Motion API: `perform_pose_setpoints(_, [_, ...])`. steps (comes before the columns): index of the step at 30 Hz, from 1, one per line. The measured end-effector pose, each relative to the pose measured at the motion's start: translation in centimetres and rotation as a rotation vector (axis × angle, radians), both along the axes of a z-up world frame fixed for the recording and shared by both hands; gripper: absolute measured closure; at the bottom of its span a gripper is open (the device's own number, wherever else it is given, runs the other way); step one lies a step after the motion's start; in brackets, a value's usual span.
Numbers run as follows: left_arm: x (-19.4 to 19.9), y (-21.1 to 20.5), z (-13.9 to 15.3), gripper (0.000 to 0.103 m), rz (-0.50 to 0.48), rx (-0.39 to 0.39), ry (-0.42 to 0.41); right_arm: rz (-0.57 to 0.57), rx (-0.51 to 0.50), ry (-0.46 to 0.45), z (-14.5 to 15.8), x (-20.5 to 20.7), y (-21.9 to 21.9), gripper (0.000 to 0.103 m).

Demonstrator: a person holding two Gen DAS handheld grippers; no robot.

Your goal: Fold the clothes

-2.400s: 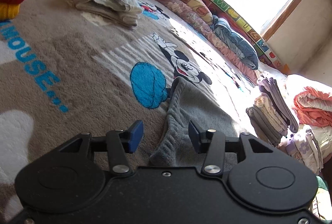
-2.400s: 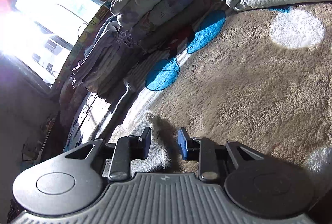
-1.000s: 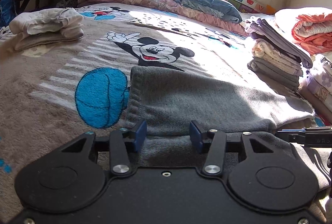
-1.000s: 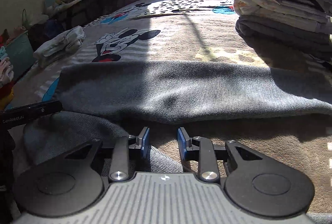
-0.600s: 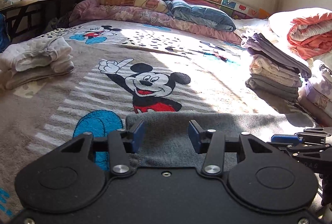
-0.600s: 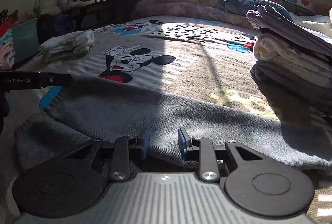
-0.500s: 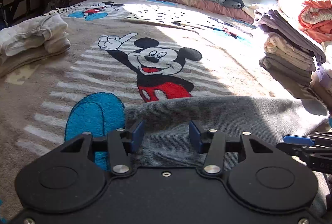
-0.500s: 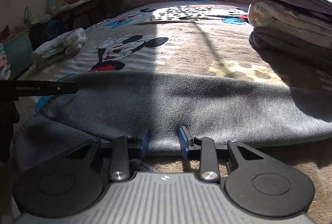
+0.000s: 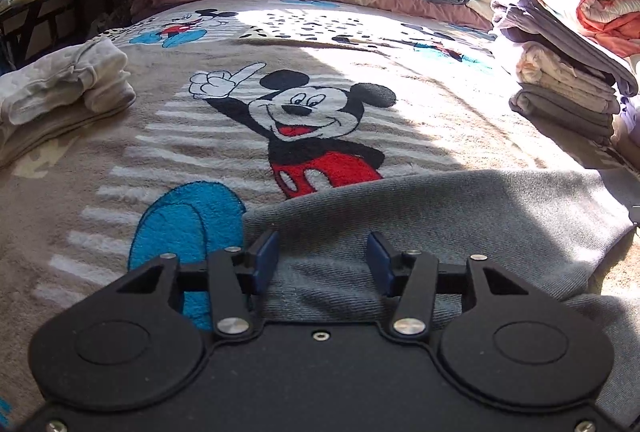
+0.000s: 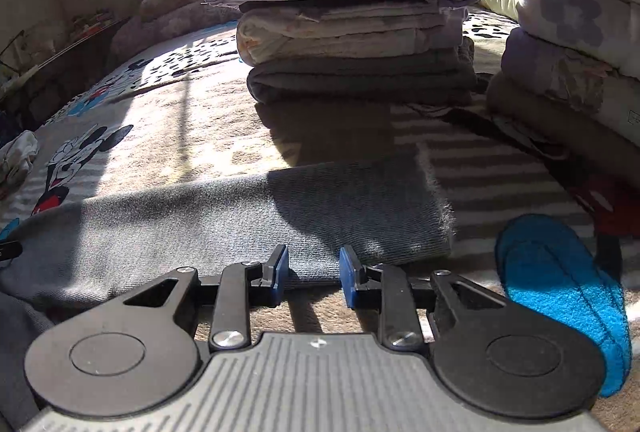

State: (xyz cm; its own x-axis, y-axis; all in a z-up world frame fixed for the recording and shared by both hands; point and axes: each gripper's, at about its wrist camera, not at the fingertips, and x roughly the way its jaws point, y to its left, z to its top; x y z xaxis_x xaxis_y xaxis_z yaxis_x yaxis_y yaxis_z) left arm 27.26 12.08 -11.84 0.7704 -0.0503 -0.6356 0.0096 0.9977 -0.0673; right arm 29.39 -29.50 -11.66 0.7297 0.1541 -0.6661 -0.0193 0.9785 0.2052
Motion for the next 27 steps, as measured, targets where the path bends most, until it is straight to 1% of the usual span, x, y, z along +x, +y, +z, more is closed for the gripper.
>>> perform_pose_setpoints(1, [0.0,0.0,0.0,0.053,0.000,-0.001,0.000,-0.032,-0.001,0.006,-0.2,-0.1,-1.1,0.078])
perform_pose_setpoints(2, [0.0,0.0,0.0,0.053,0.000,-0.002,0.000,-0.064,-0.003,0.012,-0.3,-0.2,-2.1,0.075])
perform_pose_setpoints(3, [0.0,0.0,0.0,0.053,0.000,-0.003,0.000,-0.099,-0.025,0.017,-0.4,-0.3,-2.7,0.069])
perform_pose_setpoints(4, [0.0,0.0,0.0,0.053,-0.001,-0.003,0.000,-0.142,-0.045,0.021,-0.4,-0.5,-3.6,0.069])
perform_pose_setpoints(7, [-0.1,0.1,0.1,0.053,-0.001,-0.007,-0.003,-0.172,-0.021,0.025,-0.3,-1.3,-5.3,0.069])
perform_pose_setpoints(9, [-0.7,0.3,0.7,0.052,0.005,-0.022,-0.019,-0.147,-0.053,0.020,0.3,-2.3,-5.3,0.068])
perform_pose_setpoints(12, [-1.6,0.6,1.7,0.052,0.016,-0.043,-0.046,-0.080,-0.080,-0.022,2.2,-4.7,-4.7,0.067])
perform_pose_setpoints(16, [-4.7,1.1,3.8,0.052,0.033,-0.058,-0.098,0.027,-0.130,-0.109,5.4,-8.2,-3.3,0.065])
perform_pose_setpoints(18, [-6.7,1.4,5.0,0.052,0.047,-0.049,-0.119,0.093,-0.160,-0.157,7.1,-10.1,-2.4,0.063])
perform_pose_setpoints(20, [-8.9,1.9,6.4,0.052,0.052,-0.020,-0.150,0.160,-0.189,-0.205,8.8,-12.0,-1.6,0.062])
perform_pose_setpoints(23, [-11.9,2.4,7.8,0.052,0.030,0.077,-0.194,0.271,-0.267,-0.256,10.1,-14.8,-0.5,0.061])
perform_pose_setpoints(27, [-14.8,1.0,6.9,0.052,-0.101,0.269,-0.178,0.407,-0.406,-0.247,9.7,-17.9,1.3,0.061])
